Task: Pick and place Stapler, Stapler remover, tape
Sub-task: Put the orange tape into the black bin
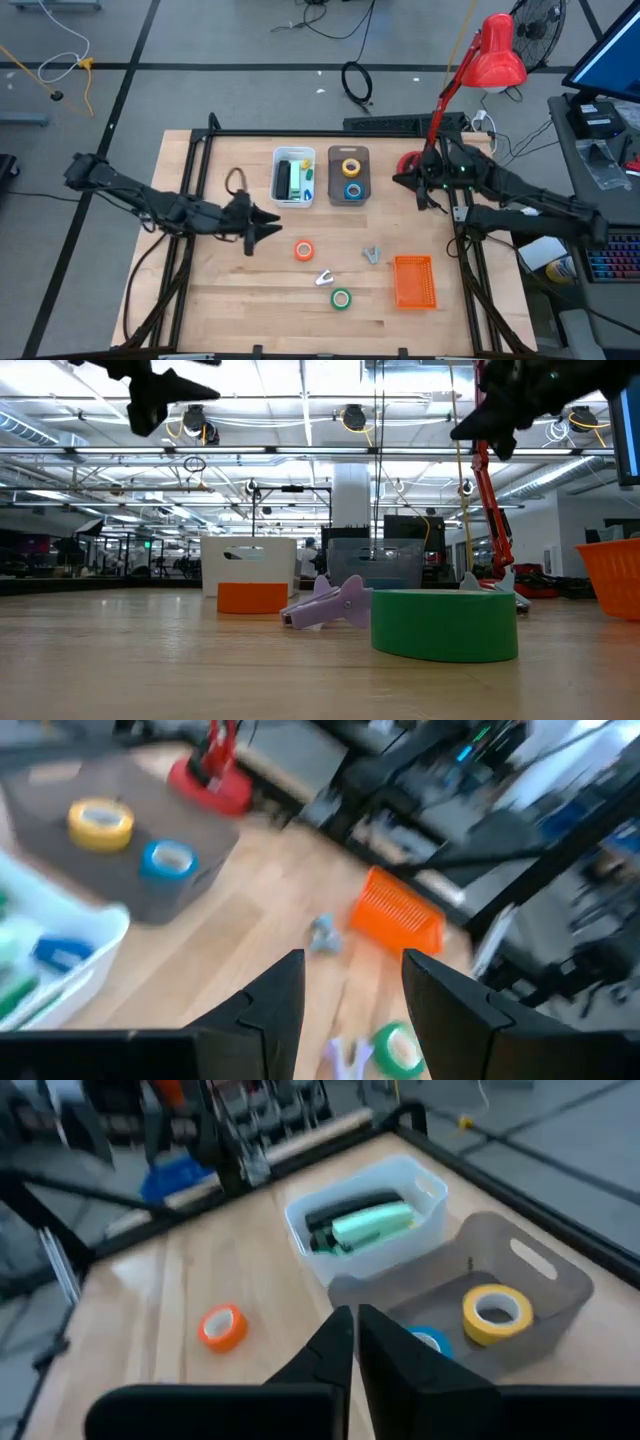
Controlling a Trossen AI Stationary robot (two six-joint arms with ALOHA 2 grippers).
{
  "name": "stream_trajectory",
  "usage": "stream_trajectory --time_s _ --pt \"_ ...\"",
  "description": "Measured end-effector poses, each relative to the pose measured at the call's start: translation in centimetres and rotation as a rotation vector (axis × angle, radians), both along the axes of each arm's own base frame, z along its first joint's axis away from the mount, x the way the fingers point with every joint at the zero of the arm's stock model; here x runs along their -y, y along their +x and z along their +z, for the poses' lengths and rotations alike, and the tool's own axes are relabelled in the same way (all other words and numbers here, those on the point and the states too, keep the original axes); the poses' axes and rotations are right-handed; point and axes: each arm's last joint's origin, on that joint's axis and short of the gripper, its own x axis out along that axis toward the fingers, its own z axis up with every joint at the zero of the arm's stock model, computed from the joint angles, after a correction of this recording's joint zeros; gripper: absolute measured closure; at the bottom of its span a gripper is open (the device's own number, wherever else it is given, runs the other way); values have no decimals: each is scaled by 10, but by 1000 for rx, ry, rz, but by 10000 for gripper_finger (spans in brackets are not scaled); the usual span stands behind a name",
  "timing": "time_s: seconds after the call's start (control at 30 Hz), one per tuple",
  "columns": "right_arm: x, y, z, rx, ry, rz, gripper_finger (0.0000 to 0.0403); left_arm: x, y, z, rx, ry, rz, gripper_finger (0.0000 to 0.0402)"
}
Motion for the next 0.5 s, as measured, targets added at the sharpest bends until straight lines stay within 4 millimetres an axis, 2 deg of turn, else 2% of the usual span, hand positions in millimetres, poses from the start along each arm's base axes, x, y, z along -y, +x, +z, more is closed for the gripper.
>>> stream_trajectory --time_s 0.23,0.5 --pt "-4 -10 -41 186 24 -26 399 12 32 -3 -166 -30 -2 231" --pt "-7 -16 -66 336 16 -29 399 17 70 -14 -307 -5 -100 231"
